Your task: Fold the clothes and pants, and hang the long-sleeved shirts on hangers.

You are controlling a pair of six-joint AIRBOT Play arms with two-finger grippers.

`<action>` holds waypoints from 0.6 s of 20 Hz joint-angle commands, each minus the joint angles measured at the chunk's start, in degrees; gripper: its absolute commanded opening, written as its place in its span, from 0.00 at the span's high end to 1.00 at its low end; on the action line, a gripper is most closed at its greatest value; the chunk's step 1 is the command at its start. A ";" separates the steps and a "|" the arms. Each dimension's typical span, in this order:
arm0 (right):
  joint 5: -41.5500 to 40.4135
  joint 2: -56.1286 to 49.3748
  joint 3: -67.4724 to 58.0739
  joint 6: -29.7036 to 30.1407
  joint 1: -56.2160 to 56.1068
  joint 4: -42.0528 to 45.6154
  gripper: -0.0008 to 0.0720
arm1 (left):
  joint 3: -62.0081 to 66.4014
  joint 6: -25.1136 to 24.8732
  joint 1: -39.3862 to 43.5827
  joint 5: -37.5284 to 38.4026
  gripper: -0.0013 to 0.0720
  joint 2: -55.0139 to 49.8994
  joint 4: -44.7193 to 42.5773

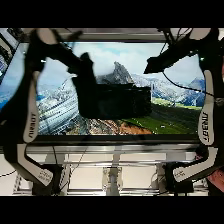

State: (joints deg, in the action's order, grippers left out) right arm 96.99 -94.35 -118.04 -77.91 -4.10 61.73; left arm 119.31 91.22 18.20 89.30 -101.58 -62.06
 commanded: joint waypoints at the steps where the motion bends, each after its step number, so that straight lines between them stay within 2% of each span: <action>1: 0.61 0.94 1.73 0.00 4.22 0.15 0.85 | 0.11 0.31 7.52 -9.22 0.95 -4.98 1.25; 5: 1.05 0.92 5.20 0.02 6.58 1.20 0.85 | 0.11 -1.88 10.75 -19.52 0.95 -9.88 11.69; 8: 0.90 0.87 5.35 0.02 6.69 3.17 0.85 | 0.09 -4.39 11.85 -20.59 0.95 -12.70 17.88; 12: 0.44 0.87 5.38 0.02 6.69 3.19 0.85 | 0.07 -4.74 12.98 -20.55 0.95 -16.06 20.76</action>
State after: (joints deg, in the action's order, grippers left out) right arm 97.76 -93.51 -112.88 -77.87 2.37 64.38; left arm 119.35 87.42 30.15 69.97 -115.24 -45.39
